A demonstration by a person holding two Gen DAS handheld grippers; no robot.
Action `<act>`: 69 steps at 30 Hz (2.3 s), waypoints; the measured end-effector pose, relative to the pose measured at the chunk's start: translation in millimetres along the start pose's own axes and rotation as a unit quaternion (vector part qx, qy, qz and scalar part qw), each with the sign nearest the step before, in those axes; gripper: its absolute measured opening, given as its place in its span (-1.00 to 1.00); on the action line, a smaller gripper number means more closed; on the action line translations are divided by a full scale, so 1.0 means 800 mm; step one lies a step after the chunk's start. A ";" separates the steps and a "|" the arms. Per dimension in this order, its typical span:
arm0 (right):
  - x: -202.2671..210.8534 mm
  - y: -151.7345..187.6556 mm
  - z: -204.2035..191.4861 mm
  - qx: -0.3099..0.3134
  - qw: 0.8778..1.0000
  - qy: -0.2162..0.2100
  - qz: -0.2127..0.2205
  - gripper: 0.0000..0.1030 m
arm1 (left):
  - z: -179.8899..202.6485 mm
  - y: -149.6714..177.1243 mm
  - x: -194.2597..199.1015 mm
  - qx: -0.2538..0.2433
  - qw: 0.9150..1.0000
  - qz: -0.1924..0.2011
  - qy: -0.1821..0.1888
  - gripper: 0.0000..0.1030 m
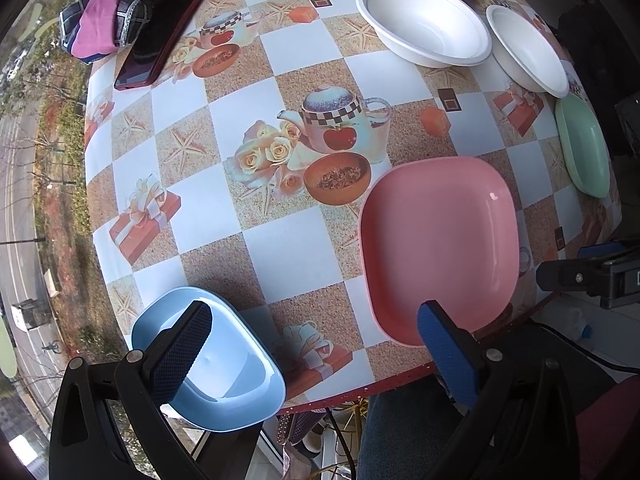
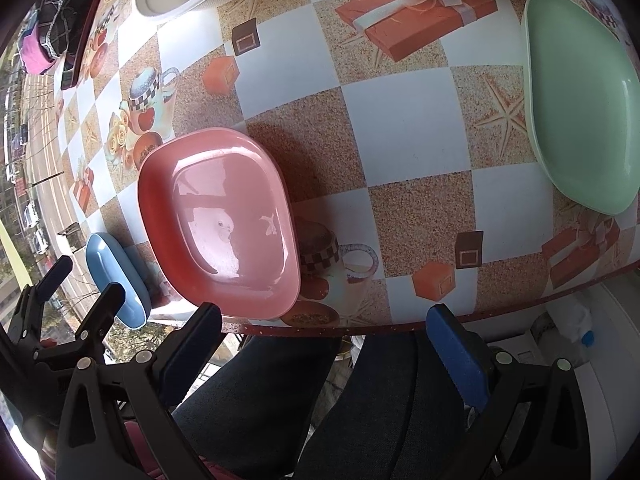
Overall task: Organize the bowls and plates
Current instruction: 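Move both grippers toward the rim of the pink plate, then close the left gripper on the pink plate rim while the right gripper grasps it too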
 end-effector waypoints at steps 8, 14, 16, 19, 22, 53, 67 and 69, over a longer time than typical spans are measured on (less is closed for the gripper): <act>-0.012 -0.004 0.007 -0.005 1.000 0.016 0.013 1.00 | 0.008 -0.008 -0.012 -0.014 1.000 0.002 -0.010 0.99; -0.022 -0.018 0.003 0.003 0.997 0.059 0.058 1.00 | 0.024 -0.021 -0.033 -0.020 1.000 0.002 -0.021 0.99; -0.030 -0.025 0.003 0.006 0.996 0.060 0.067 1.00 | 0.029 -0.024 -0.041 -0.015 1.000 0.001 -0.025 0.99; -0.042 -0.032 -0.001 0.013 0.995 0.065 0.076 1.00 | 0.031 -0.026 -0.051 0.001 1.000 -0.004 -0.019 0.99; -0.056 -0.042 -0.006 0.037 0.993 0.068 0.092 1.00 | 0.031 -0.026 -0.060 0.021 1.000 -0.008 -0.013 0.99; -0.185 -0.063 -0.096 0.157 0.971 0.156 0.094 -0.56 | 0.000 -0.062 -0.093 0.053 0.996 -0.001 0.071 0.27; -0.230 -0.074 -0.201 0.209 0.964 0.157 0.056 -0.57 | -0.069 -0.016 -0.109 0.097 0.993 -0.005 0.069 -0.27; -0.250 -0.073 -0.224 0.220 0.962 0.156 0.049 -0.57 | -0.094 -0.003 -0.114 0.111 0.991 -0.001 0.071 -0.27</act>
Point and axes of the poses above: each gripper's, at about its wrist camera, not at the fingertips, and x roughly against the way its jaws point, z to its right, y to its underside, the point moved 5 cm from there along -x, roughly the way its jaws point, and after that the axes turned 7 degrees about -z, right-handed, at the moved point
